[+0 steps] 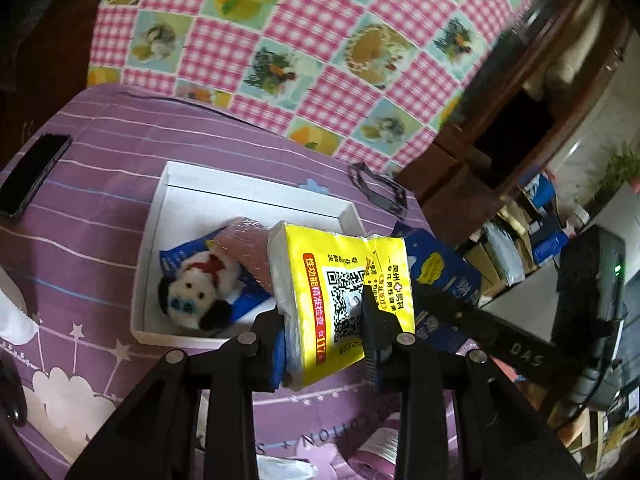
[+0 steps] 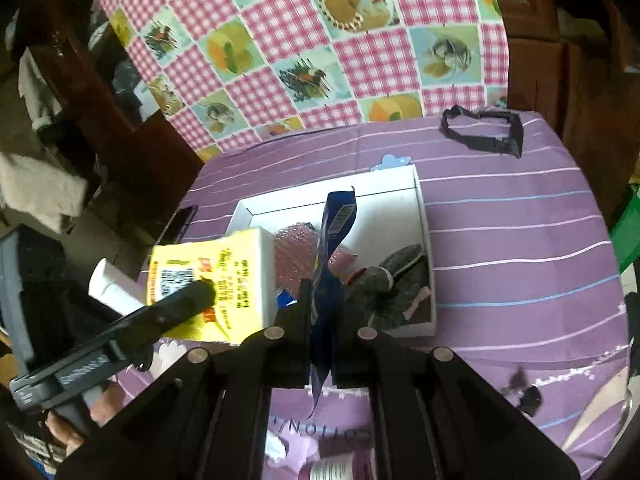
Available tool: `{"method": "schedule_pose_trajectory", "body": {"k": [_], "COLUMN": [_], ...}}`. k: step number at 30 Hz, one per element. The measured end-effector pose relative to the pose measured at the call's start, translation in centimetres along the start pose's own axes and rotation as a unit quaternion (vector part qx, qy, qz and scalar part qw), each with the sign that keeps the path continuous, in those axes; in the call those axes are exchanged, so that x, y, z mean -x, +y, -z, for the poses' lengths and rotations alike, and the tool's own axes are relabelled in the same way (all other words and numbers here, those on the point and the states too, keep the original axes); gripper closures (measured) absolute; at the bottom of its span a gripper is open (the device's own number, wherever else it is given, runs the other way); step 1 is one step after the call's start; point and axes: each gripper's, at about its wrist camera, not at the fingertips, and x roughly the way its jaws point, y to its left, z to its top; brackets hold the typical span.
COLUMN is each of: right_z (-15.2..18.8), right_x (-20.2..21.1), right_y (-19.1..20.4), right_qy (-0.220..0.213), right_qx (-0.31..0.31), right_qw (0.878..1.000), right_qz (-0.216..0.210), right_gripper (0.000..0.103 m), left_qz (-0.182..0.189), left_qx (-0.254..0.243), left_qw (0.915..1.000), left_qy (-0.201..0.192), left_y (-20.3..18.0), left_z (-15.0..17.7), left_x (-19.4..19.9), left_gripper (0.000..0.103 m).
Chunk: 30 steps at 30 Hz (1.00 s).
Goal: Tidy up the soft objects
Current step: 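Lower the yellow and blue packets into the white box, opening both grippers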
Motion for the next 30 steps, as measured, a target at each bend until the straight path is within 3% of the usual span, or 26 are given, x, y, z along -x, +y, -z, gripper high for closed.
{"method": "schedule_pose_trajectory", "body": {"k": [6, 10, 12, 16, 19, 22, 26, 30], "right_z": [0.1, 0.3, 0.5, 0.8, 0.8, 0.9, 1.3, 1.2], "right_x": [-2.5, -3.5, -3.8, -3.9, -4.0, -5.0, -5.6, -5.5], "right_y": [-1.5, -2.8, -3.6, -4.9, -5.1, -4.6, -4.1, -4.5], "right_qy": [-0.026, -0.032, -0.040, -0.056, -0.061, -0.061, -0.080, -0.075], "right_qx": [-0.061, -0.112, -0.136, -0.181, -0.189, -0.188, -0.177, -0.192], "right_qw": [0.997, 0.993, 0.990, 0.982, 0.980, 0.980, 0.981, 0.978], "right_qz": [-0.025, -0.006, 0.009, -0.002, -0.009, -0.017, -0.020, -0.038], "right_gripper": [0.095, 0.095, 0.095, 0.095, 0.095, 0.095, 0.095, 0.088], "left_qz": [-0.014, -0.028, -0.053, -0.079, -0.106, -0.105, -0.131, -0.134], "left_qx": [0.028, 0.053, 0.059, 0.065, 0.053, 0.046, 0.016, -0.015], "left_qw": [0.9995, 0.9981, 0.9968, 0.9948, 0.9929, 0.9934, 0.9912, 0.9904], "left_qy": [0.001, 0.008, 0.008, 0.005, -0.008, -0.009, -0.015, -0.029], "left_y": [2.5, 4.5, 5.3, 6.2, 6.3, 6.2, 5.4, 3.9], "left_z": [-0.2, -0.1, 0.0, 0.1, 0.1, 0.4, 1.0, 1.1], "left_x": [-1.5, -2.7, -3.4, -4.0, -4.1, -4.8, -5.9, -5.2], "left_gripper": [0.074, 0.074, 0.074, 0.073, 0.073, 0.073, 0.071, 0.055]}}
